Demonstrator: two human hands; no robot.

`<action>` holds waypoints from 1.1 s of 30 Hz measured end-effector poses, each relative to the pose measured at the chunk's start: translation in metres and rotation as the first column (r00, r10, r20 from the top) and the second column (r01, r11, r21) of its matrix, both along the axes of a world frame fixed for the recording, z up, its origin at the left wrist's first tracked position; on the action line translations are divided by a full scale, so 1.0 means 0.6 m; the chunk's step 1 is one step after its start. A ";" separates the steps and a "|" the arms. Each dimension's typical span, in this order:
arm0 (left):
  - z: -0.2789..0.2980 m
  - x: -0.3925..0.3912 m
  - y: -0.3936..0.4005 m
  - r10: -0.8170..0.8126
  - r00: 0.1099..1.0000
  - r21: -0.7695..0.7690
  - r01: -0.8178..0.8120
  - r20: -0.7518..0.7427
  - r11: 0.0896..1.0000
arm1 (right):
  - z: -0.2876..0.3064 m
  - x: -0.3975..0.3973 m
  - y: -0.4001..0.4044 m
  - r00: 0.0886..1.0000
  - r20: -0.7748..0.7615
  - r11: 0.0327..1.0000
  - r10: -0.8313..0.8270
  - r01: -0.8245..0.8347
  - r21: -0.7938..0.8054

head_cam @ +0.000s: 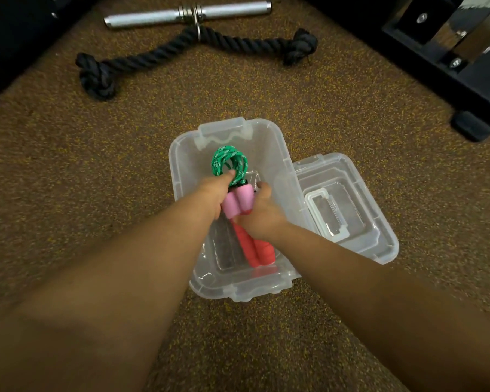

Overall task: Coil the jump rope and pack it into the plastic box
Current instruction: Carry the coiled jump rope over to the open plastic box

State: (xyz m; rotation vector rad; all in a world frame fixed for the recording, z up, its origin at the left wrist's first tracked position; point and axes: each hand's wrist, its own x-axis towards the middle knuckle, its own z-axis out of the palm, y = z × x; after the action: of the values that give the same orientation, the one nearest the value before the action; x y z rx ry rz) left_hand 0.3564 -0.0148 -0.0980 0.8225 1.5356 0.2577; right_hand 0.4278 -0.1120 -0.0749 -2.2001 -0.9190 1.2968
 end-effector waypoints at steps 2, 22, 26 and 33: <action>-0.065 -0.008 0.007 0.041 0.999 -0.001 -0.041 -0.028 0.999 | -0.001 -0.003 0.000 0.997 0.063 0.999 0.051 -0.051 -0.003; 0.002 0.002 -0.100 -0.070 0.997 0.069 0.067 0.042 0.995 | -0.053 -0.012 0.012 0.853 0.138 0.843 0.503 -0.449 -0.296; 0.029 -0.007 -0.103 -0.041 0.993 0.023 0.038 0.112 0.999 | -0.044 -0.012 0.008 0.879 0.169 0.876 0.445 -0.389 -0.286; 0.058 -0.019 -0.110 -0.109 0.985 0.108 0.095 0.134 0.990 | 0.025 0.001 0.000 0.916 0.081 0.919 0.393 -0.392 -0.028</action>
State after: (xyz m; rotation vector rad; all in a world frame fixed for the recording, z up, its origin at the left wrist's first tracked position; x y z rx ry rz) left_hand 0.3452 -0.0805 -0.0633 0.9406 1.3541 0.3127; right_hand 0.4286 -0.1122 -0.0598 -2.1635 -1.4499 1.3871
